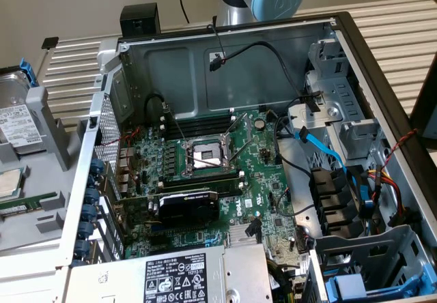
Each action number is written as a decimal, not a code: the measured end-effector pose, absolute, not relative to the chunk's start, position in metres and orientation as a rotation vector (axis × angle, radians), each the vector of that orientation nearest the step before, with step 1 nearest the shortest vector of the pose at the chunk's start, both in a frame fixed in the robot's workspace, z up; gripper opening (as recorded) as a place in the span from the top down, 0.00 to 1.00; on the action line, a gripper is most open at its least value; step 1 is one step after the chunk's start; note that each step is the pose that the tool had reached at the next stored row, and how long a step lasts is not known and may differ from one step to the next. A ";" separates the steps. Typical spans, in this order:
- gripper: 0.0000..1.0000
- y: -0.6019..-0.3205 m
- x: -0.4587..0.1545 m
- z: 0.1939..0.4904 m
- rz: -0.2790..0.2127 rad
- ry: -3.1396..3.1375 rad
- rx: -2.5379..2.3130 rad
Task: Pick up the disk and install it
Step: 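Pick up the disk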
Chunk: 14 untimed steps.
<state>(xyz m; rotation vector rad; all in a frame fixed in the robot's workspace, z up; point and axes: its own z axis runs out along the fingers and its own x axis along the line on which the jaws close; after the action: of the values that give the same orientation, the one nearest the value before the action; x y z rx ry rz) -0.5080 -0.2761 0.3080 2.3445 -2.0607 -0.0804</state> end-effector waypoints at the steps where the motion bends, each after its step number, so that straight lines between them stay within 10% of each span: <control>1: 0.35 -0.276 -0.508 0.306 -0.081 -2.061 2.345; 14: 0.35 -0.276 -0.512 0.286 -0.087 -2.063 2.348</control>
<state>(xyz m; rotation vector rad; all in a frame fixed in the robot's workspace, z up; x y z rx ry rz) -0.5115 -0.2761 0.2861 2.3477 -2.0634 -0.0866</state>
